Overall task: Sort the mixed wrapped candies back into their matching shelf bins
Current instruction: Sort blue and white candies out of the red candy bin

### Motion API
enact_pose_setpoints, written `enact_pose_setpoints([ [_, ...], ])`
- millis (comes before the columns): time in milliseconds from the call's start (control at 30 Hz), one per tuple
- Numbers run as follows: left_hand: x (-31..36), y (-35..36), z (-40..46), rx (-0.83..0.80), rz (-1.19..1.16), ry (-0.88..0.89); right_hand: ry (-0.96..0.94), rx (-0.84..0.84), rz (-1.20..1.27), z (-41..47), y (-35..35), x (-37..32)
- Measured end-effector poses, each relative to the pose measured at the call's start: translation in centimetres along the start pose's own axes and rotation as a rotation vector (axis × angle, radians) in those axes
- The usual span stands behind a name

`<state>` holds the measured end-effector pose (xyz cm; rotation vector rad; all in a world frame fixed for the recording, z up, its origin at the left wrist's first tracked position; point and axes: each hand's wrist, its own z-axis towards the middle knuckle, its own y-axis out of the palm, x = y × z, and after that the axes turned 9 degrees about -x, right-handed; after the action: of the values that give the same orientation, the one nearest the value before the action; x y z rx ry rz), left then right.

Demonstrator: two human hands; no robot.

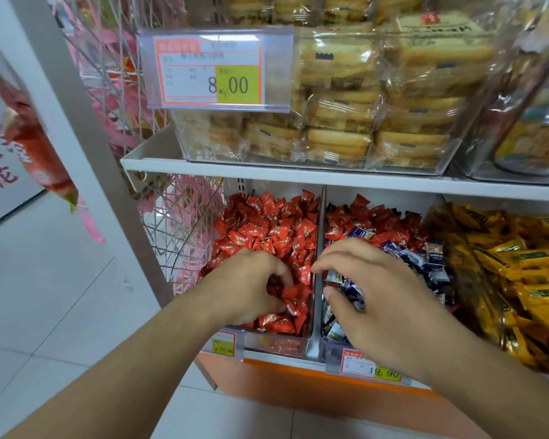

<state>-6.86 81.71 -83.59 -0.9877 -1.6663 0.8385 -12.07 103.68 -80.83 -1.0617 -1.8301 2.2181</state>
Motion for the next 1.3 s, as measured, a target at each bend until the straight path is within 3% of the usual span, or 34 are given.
enact_pose_setpoints([
  [167, -0.8, -0.7, -0.2, 0.125, -0.092, -0.077, 0.006, -0.001, 0.001, 0.0, 0.0, 0.0],
  [333, -1.8, -2.6, -0.2, 0.392, -0.290, -0.157, 0.004, -0.010, -0.005, 0.0, 0.0, 0.1],
  [433, -2.3, -2.7, -0.2, 0.481, -0.272, -0.133, 0.005, -0.008, -0.007, 0.0, 0.1, 0.1],
  [533, -3.0, -2.3, -0.1, 0.514, -0.112, -0.121, 0.006, -0.004, -0.010, 0.0, 0.1, 0.1],
  [700, -2.3, -2.0, -0.6, 0.447, -0.001, 0.011, 0.007, -0.013, -0.024, 0.1, 0.2, 0.1],
  [833, -0.9, -1.6, -1.2, 0.115, -0.128, 0.083, 0.011, -0.015, -0.030, 0.1, 0.1, 0.2],
  [933, -1.1, -0.4, -1.0, -0.052, -0.032, 0.083, 0.012, -0.015, -0.031, 0.1, 0.1, 0.1],
  [1200, -2.6, -0.5, -0.1, -0.061, 0.103, 0.017, 0.005, -0.025, -0.036, -0.1, 0.0, 0.2],
  [1300, -2.9, -0.4, 0.1, -0.031, 0.043, 0.009, 0.002, -0.027, -0.035, -0.1, -0.1, 0.3],
])
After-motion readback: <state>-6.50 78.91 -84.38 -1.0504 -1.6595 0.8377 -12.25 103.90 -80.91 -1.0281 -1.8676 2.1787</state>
